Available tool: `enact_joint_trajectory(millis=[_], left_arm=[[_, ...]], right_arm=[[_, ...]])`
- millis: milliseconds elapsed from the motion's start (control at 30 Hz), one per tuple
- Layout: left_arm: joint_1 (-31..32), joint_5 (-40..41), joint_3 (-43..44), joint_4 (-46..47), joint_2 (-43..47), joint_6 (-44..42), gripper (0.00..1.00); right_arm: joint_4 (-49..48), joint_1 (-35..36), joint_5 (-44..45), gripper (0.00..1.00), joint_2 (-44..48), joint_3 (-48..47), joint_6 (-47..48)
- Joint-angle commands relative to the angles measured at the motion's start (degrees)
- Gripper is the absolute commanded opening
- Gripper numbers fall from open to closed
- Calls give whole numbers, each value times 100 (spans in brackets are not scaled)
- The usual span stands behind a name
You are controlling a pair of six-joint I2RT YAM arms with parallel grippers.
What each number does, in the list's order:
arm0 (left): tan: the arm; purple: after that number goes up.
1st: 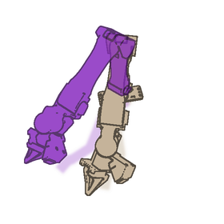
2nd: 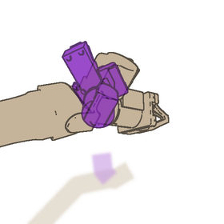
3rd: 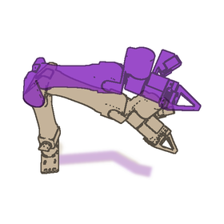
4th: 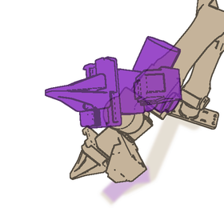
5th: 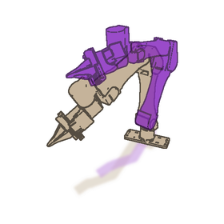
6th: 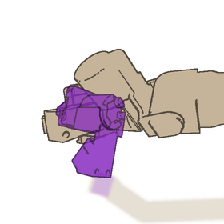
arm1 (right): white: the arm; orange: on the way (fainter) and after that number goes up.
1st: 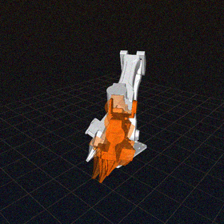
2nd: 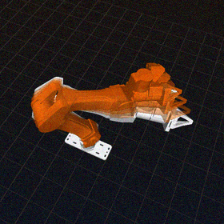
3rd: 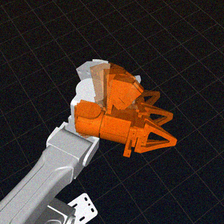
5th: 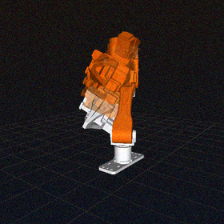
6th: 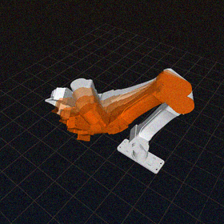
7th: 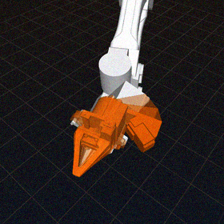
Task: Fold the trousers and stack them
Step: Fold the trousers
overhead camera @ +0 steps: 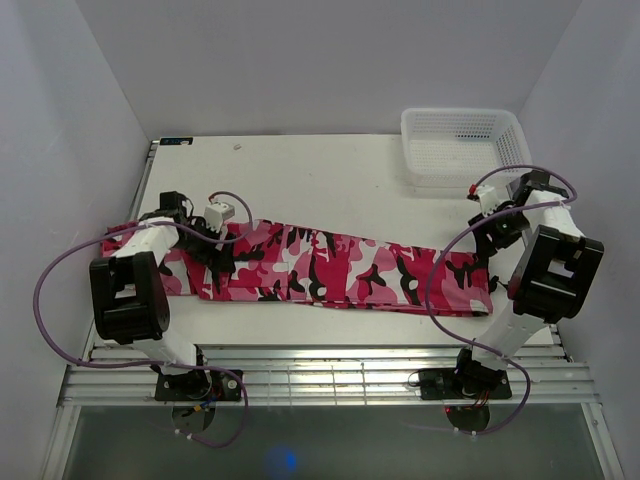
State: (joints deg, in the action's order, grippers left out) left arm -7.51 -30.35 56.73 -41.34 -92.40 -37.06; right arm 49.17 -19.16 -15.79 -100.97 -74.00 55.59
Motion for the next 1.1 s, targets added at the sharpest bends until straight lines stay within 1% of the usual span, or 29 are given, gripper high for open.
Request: enact_joint_trajectory(millis=[0, 67, 100, 167, 200, 233, 267, 300, 333, 367, 433, 500, 567, 600, 633, 700, 733, 800, 833, 933, 1033, 1067], left_arm=[[-119, -374, 391, -14, 608, 365, 98], [-111, -375, 566, -32, 846, 637, 98], [-111, -245, 637, -49, 881, 752, 98], [-128, -104, 838, -224, 785, 1067, 98], [-137, 36, 892, -277, 715, 1156, 98], [-146, 133, 936, -339, 549, 1253, 98], [-154, 230, 980, -444, 452, 1341, 98], [-189, 292, 1093, -488, 355, 1472, 98], [-277, 310, 1156, -567, 267, 1517, 98], [-338, 293, 1200, -585, 153, 1561, 98], [-479, 293, 1358, -629, 73, 1710, 98], [-532, 284, 1498, -752, -76, 1746, 98], [-611, 275, 1648, -867, -103, 1737, 98], [-629, 284, 1674, -884, -85, 1737, 98], [-655, 293, 1692, -928, -68, 1676, 98], [-664, 336, 1657, -946, -7, 1623, 98], [-664, 354, 1640, -981, 11, 1605, 98], [-664, 345, 1552, -1016, 38, 1535, 98], [-664, 354, 1526, -1051, 64, 1509, 98], [-673, 450, 1394, -1016, 178, 1421, 98], [-734, 513, 1314, -964, 327, 1464, 98], [-787, 460, 1332, -963, 345, 1499, 98]], right_arm=[[-127, -35, -36, 63, 340, -228, -373], [275, -1, -431, 61, 551, -474, -418], [443, 43, -755, 60, 595, -545, -426], [872, 341, -968, 57, 605, -511, -339], [988, 456, -996, 54, 596, -423, -260], [1050, 727, -987, 53, 570, -318, -207], [1051, 860, -961, 53, 552, -169, -181], [947, 983, -865, 53, 543, 172, -146], [850, 1236, -760, 53, 473, 340, -163], [718, 1352, -480, 53, 412, 507, -189], [306, 1546, -198, 52, 167, 877, -285], [-2, 1564, 312, 52, -10, 1036, -347], [-442, 1529, 768, 51, -247, 1255, -278], [-574, 1486, 1197, 50, -300, 1334, -225], [-784, 1320, 1358, 50, -388, 1414, -172], [-856, 1099, 1805, 49, -493, 1388, 39], [-874, 846, 1912, 49, -625, 1284, 118], [-935, 555, 2201, 49, -739, 1160, 390], [-979, 266, 2299, 49, -836, 1107, 513], [-971, -174, 2510, 48, -977, 817, 908], [-979, -290, 2537, 49, -864, 667, 1252], [-936, -282, 2398, 51, -820, 580, 1287]])
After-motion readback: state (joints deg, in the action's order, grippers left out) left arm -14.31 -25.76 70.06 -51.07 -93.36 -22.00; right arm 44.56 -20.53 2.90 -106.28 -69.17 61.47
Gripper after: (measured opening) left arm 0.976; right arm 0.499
